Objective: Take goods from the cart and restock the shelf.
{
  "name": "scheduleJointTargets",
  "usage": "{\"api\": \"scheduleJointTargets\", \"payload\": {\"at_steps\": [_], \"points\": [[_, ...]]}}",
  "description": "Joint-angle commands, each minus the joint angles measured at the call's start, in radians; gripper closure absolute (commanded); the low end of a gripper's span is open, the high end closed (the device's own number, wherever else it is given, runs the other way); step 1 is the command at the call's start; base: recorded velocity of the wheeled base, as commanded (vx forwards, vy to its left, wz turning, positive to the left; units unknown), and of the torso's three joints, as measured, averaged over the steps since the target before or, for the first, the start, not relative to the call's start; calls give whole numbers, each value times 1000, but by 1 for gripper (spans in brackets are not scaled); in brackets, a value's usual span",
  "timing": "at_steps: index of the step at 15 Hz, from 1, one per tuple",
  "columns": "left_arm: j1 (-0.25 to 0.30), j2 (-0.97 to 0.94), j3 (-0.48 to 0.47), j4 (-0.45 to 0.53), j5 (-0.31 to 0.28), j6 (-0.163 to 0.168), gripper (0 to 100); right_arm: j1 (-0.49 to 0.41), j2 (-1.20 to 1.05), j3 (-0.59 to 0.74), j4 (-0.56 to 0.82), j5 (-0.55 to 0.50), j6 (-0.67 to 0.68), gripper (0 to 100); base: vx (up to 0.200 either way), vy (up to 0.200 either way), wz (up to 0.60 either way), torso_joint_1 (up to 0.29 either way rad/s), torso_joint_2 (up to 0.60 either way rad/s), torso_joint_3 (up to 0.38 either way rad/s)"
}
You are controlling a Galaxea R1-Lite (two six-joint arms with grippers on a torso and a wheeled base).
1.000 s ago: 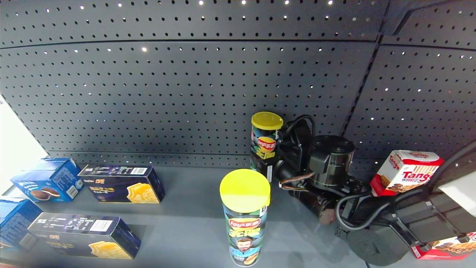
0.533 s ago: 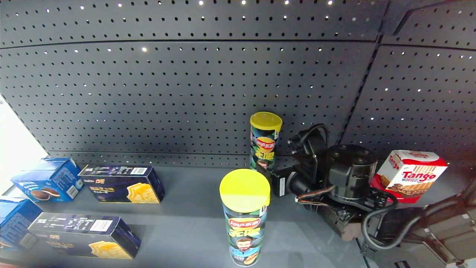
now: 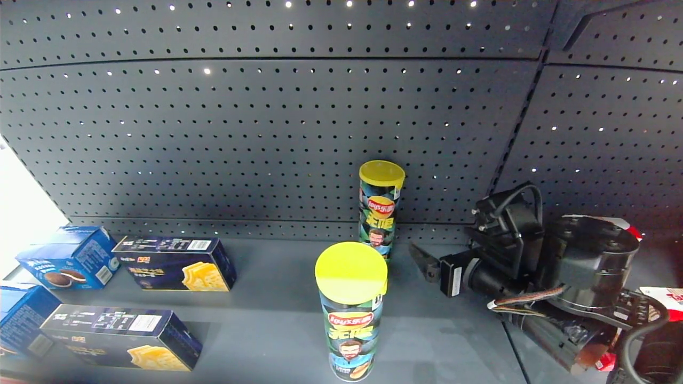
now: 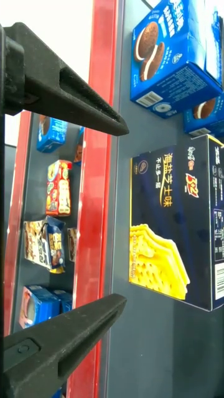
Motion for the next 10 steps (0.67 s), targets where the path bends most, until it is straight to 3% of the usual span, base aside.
{"api": "scheduleJointTargets", "payload": {"at_steps": [1, 6, 9, 10], "points": [[0, 2, 0, 0, 0, 0, 0, -28, -24, 3, -1, 2, 0, 0, 0, 0, 0, 0, 0, 0], [0, 2, 0, 0, 0, 0, 0, -28, -128, 17, -1, 14, -23, 0, 0, 0, 0, 0, 0, 0], [0, 2, 0, 0, 0, 0, 0, -32, -238, 107, 2, 37, -94, 0, 0, 0, 0, 0, 0, 0], [0, 2, 0, 0, 0, 0, 0, -34, -332, 201, 0, 51, -160, 0, 0, 0, 0, 0, 0, 0]]}}
